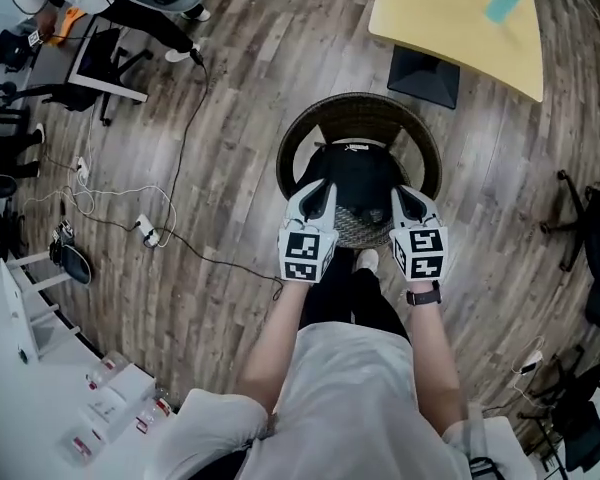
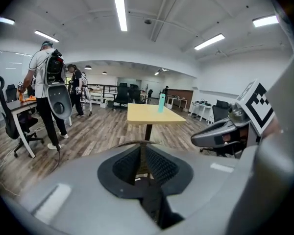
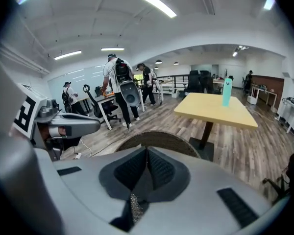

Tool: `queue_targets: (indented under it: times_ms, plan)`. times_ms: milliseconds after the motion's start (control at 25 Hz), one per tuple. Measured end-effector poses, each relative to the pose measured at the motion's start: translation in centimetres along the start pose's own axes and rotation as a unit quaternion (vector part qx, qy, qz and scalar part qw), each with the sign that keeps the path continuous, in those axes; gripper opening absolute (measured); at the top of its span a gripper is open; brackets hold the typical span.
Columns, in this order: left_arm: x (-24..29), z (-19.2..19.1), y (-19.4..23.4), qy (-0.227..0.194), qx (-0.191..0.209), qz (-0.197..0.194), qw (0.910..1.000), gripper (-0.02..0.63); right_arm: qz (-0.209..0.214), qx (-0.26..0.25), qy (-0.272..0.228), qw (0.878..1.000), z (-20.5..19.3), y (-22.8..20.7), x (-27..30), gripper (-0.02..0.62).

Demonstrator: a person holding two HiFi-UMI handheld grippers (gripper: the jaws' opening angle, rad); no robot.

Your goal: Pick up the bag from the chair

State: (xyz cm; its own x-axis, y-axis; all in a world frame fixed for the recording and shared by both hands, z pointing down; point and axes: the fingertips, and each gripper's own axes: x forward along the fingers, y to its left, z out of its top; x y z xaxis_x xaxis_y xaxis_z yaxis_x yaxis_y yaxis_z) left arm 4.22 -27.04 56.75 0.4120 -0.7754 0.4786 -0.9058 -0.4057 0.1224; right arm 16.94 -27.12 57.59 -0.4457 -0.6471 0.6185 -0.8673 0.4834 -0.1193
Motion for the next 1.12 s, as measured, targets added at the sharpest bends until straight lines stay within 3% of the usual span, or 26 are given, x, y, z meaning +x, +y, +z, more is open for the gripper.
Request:
queue_targets:
  times_ms: [480, 520, 560, 600, 800, 880, 1120]
  plan:
    - [10.4, -14.3, 4.8, 0.136, -0.025, -0.009, 0.9903, 0.123, -0.003, 0.026, 0.115, 0.993, -11.5, -4.3, 12.4, 0.017]
    - [11.1, -15.5, 5.3, 0.146, -0.031, -0.006, 0.9887, 0.138, 0.0, 0.03, 0.126, 0.992, -12.8, -4.6, 13.3, 0.078]
    - [11.9, -16.7, 5.6, 0.156, -0.036, -0.004, 0.9871, 0.154, 0.003, 0.033, 0.138, 0.99, -14.0, -4.9, 14.2, 0.18]
    - [12.6, -17.9, 5.9, 0.167, -0.038, -0.004, 0.9853, 0.166, 0.006, 0.035, 0.149, 0.988, -15.3, -5.1, 15.0, 0.212]
    - [16.3, -24.3, 7.5, 0.212, -0.025, -0.01, 0.9769, 0.204, -0.006, 0.032, 0.169, 0.985, -21.0, -7.1, 19.6, 0.253]
    - [17.4, -26.9, 8.1, 0.23, -0.024, -0.013, 0.9728, 0.248, -0.006, 0.046, 0.181, 0.982, -23.3, -7.6, 20.9, 0.267]
    - [19.3, -33.2, 9.9, 0.31, -0.02, -0.008, 0.9506, 0.308, 0.0, 0.063, 0.233, 0.97, -29.2, -9.3, 24.9, 0.281]
